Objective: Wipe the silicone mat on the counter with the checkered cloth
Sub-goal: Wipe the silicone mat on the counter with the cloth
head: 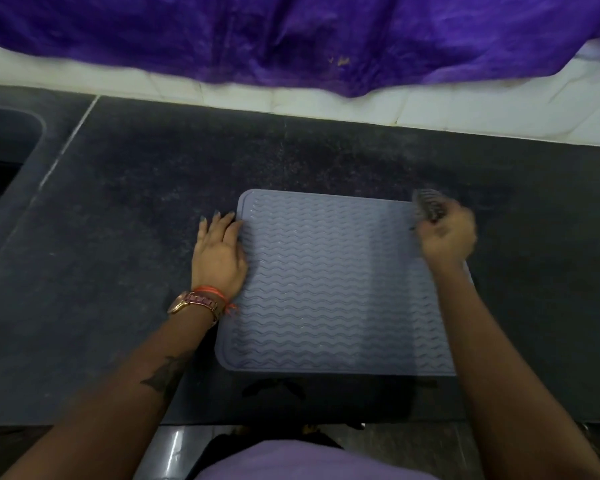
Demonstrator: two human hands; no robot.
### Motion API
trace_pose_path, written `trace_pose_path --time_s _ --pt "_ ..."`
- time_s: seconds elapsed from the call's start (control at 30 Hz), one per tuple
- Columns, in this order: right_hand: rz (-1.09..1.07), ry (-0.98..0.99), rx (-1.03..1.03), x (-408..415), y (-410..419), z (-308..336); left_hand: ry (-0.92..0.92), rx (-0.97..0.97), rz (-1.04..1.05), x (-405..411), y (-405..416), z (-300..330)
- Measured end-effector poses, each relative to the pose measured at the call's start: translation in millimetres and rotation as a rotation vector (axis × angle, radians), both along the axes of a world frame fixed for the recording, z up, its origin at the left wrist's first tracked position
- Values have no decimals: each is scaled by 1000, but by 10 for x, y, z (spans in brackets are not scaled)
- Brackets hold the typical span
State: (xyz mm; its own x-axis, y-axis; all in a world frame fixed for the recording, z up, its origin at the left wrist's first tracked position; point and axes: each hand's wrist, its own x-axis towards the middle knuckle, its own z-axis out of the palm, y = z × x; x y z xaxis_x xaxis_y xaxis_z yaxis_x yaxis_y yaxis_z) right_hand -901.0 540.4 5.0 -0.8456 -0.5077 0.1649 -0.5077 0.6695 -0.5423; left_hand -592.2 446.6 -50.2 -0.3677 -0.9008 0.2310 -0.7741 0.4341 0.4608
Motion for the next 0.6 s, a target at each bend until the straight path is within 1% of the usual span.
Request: trace_pose_path --time_s 0.07,0.13,0.2,0.27,0.33,0.43,0.5,0.57,0.6 --pt "-110 4 109 -252 92 13 2 1 -13 -15 -8 0" --pt "-82 13 205 -260 67 -25 -2 2 -32 -28 -16 -1" --pt "-10 67 239 -57 -43 -88 -13 1 -40 -31 -23 -6" --pt "45 102 229 240 -193 -144 -25 1 -41 -32 -24 -8" --pt "148 85 183 486 -329 -160 -18 4 -42 -30 -20 -2" --pt "304 -62 29 584 -433 -79 11 7 -43 -10 -5 13" --pt "255 -66 -20 558 -420 -58 22 6 -43 6 4 9" --pt "149 -19 72 646 -403 -81 26 7 -43 11 4 4" --pt "141 8 144 759 -412 -108 25 10 -43 9 -1 4"
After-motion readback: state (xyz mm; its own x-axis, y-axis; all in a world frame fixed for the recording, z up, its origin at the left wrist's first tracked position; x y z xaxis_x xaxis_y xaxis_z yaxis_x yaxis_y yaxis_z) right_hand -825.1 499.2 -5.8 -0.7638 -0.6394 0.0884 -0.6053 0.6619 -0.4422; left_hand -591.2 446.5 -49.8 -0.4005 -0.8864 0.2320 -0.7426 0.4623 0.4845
